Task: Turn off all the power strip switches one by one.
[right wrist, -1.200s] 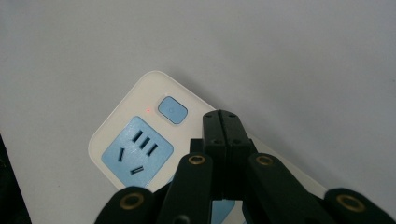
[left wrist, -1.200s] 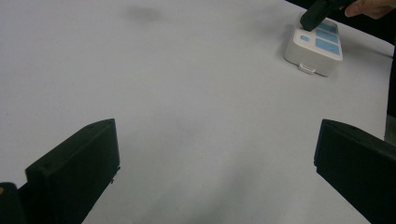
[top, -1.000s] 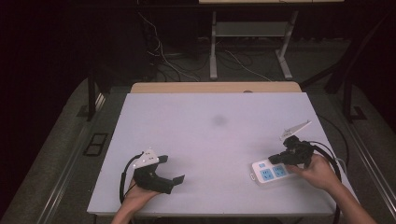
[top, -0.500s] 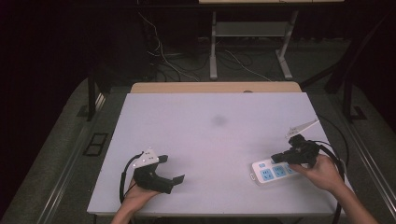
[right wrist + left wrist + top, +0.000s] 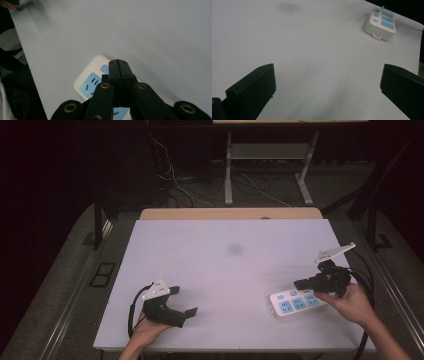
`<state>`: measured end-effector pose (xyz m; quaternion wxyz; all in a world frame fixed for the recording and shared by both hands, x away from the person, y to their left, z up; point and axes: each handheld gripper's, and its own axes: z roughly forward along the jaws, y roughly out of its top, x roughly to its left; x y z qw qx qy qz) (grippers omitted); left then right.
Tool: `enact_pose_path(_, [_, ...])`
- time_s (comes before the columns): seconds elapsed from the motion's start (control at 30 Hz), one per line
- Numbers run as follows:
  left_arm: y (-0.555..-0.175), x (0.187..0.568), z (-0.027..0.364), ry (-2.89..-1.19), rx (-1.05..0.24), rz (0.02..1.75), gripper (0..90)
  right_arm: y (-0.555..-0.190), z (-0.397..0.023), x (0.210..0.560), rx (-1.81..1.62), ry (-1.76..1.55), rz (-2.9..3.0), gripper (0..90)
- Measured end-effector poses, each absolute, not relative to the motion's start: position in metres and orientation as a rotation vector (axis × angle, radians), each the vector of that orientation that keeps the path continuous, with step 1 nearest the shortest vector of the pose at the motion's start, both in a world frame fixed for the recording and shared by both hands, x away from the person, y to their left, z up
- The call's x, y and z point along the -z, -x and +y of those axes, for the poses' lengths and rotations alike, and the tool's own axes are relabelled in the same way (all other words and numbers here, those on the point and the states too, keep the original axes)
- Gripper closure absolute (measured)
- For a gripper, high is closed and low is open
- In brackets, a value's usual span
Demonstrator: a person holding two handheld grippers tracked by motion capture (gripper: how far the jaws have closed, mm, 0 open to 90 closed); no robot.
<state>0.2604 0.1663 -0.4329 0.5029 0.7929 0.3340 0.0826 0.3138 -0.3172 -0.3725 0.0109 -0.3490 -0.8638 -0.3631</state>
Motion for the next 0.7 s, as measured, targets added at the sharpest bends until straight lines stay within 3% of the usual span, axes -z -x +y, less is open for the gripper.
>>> enact_pose_path(0.33, [-0.26, 0.433, 0.166, -1.914, -0.199, 0.805, 0.0, -0.316, -0.294, 0.364, 1.127, 1.005, -2.712, 90.0])
enact_pose_path(0.7, [-0.26, 0.432, 0.167, -1.913, -0.203, 0.803, 0.0, -0.321, -0.282, 0.377, 1.076, 0.981, -2.71, 90.0])
